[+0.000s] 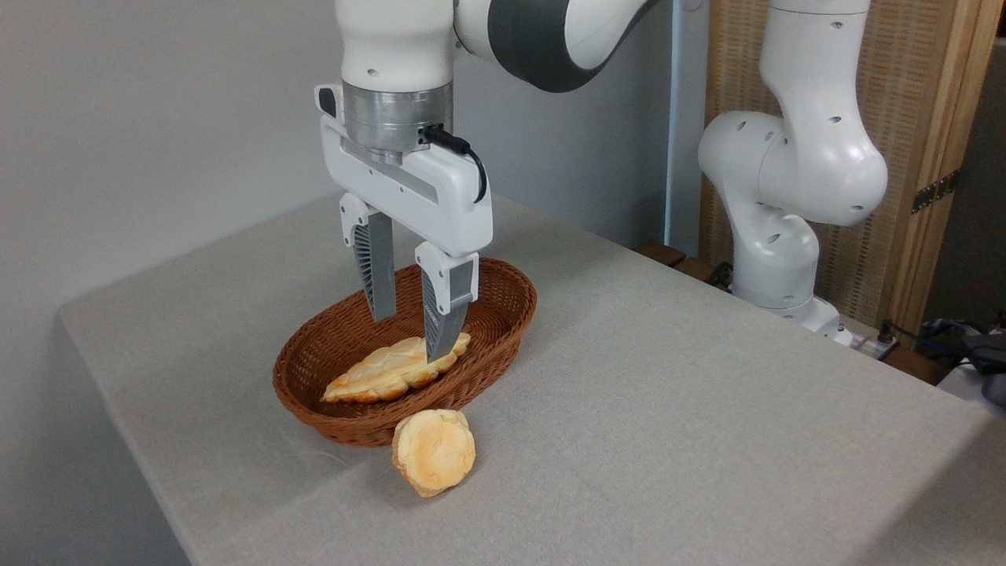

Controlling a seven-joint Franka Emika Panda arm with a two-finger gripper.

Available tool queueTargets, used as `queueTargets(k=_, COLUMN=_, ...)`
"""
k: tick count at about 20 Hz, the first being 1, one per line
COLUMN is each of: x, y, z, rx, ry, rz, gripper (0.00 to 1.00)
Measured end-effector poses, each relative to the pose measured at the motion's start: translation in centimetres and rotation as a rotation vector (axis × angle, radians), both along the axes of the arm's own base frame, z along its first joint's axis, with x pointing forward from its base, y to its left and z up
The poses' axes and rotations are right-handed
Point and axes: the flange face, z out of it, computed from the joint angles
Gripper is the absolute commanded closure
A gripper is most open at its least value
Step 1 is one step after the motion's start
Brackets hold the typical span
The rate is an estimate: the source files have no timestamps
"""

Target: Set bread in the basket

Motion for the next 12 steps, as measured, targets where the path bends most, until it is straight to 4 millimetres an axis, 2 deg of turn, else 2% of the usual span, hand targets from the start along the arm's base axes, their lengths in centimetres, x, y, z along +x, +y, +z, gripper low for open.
queueTargets(k=12, x=-0.04, y=0.22, z=-0.06, rx=0.003, ry=0.004, rz=-0.016, gripper=0.0)
